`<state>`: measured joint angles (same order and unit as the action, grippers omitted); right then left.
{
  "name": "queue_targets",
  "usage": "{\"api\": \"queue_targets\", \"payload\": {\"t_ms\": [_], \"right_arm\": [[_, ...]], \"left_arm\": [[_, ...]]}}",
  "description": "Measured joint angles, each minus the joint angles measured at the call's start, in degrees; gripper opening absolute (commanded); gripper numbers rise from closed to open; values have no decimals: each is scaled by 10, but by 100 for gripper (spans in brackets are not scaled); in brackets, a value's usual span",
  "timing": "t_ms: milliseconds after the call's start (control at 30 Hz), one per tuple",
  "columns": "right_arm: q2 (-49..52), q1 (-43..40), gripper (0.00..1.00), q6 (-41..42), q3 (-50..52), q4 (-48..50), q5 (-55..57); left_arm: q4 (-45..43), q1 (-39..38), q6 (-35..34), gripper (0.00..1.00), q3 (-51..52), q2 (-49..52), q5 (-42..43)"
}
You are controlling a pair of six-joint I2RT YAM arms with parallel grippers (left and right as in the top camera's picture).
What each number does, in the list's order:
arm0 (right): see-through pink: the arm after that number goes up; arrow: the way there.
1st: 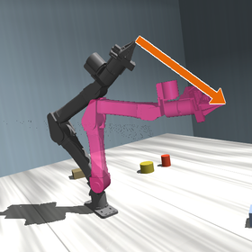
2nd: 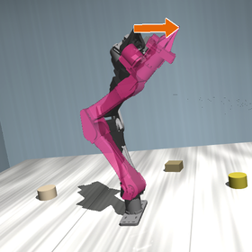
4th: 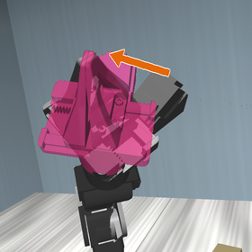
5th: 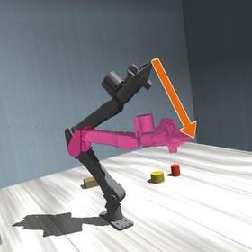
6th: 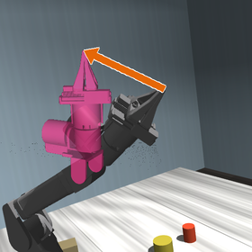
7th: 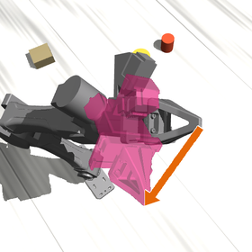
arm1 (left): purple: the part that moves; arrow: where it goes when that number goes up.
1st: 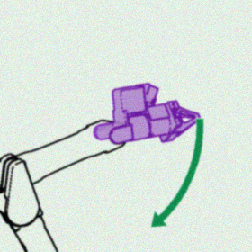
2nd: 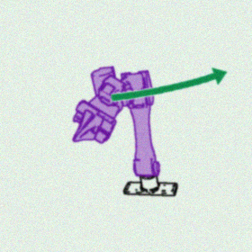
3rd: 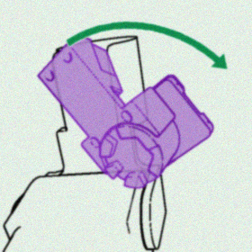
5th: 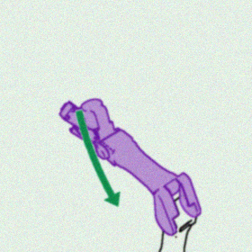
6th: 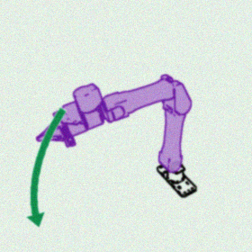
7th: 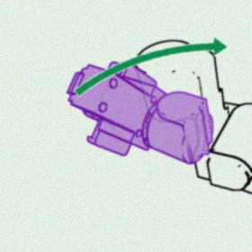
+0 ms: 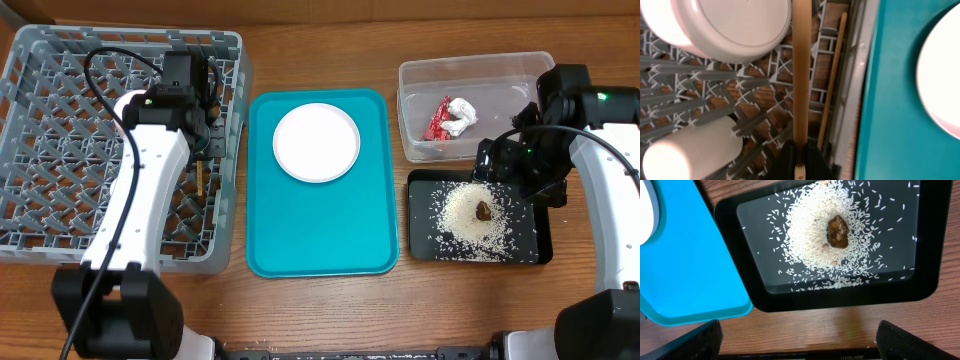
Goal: Sort waste into correct bins and load items into the dishwasher
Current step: 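Place the second chopstick in the rack with the left gripper, then reach the left gripper to the white plate and grasp its rim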
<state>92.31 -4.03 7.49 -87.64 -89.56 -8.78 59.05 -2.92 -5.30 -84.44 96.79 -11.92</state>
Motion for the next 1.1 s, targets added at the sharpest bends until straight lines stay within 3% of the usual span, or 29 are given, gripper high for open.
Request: {"api": "queue_targets", "payload": {"t_ms": [100, 133, 200, 367, 667, 1100], "right_arm": [[0, 0, 100, 0, 0, 0, 0], [0, 0, 100, 0, 0, 0, 0], [0, 0, 100, 0, 0, 0, 0], [0, 0, 100, 0, 0, 0, 0], [0, 0, 100, 0, 0, 1, 0], [0, 0, 100, 0, 0, 1, 0]], "left_arm": [[-3, 3, 16, 15, 0, 22, 4], [-3, 3, 20, 22, 0, 26, 6], [-3, 3, 26, 52, 0, 30, 11], [7, 3, 38, 58, -4, 31, 51], [-5, -44, 52, 67, -65, 30, 209], [-74, -245, 103, 75, -62, 99, 174]]}}
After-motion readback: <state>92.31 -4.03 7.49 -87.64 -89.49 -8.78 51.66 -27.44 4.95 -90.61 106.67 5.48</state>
